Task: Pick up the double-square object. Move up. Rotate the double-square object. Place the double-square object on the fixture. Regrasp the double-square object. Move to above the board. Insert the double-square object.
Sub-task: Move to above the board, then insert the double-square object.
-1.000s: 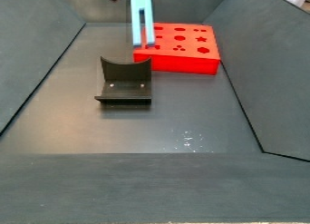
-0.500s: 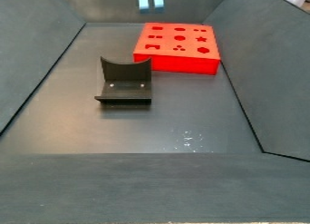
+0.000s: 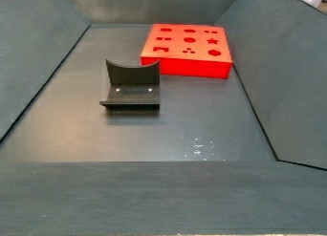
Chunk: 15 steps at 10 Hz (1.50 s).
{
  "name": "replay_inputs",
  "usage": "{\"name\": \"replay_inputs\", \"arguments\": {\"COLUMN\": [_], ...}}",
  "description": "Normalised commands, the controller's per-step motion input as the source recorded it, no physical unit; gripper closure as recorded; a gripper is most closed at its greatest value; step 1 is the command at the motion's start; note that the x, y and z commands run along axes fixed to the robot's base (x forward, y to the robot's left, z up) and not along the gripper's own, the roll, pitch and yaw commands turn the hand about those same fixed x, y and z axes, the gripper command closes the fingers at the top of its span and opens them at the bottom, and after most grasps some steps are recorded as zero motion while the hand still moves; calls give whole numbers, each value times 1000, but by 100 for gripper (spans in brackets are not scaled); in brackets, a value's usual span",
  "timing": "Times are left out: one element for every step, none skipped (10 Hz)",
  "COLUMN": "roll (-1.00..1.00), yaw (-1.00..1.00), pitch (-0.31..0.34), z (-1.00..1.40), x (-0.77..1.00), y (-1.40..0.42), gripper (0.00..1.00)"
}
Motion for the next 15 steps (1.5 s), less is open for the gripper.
{"name": "replay_inputs", "arguments": {"roll": [-1000,-1000,-1000,-1000,-1000,-1000,-1000,-1000,-910,-687,-424,-321,-74,-17,-37], "yaw": [-66,-71,-73,-77,-77,-79,-75,-79,-63,-46,-23,-19,-117,-94,-100], "pitch": [-53,-48,-48,-41,-39,-40,-54,-60,-64,-61,-49,-42,240,250,244], "z": [395,399,324,150,60,39,27,9,9,7,0,1,-660,-720,-711], "x": [-390,-404,-327,-182,-105,-89,-89,-78,-66,-59,-47,-40,820,800,800], "y": [-1000,-979,-767,-336,-128,-72,-19,0,30,25,20,16,134,157,123], "gripper": [100,100,100,100,100,100,100,100,100,100,100,100,100,100,100]}}
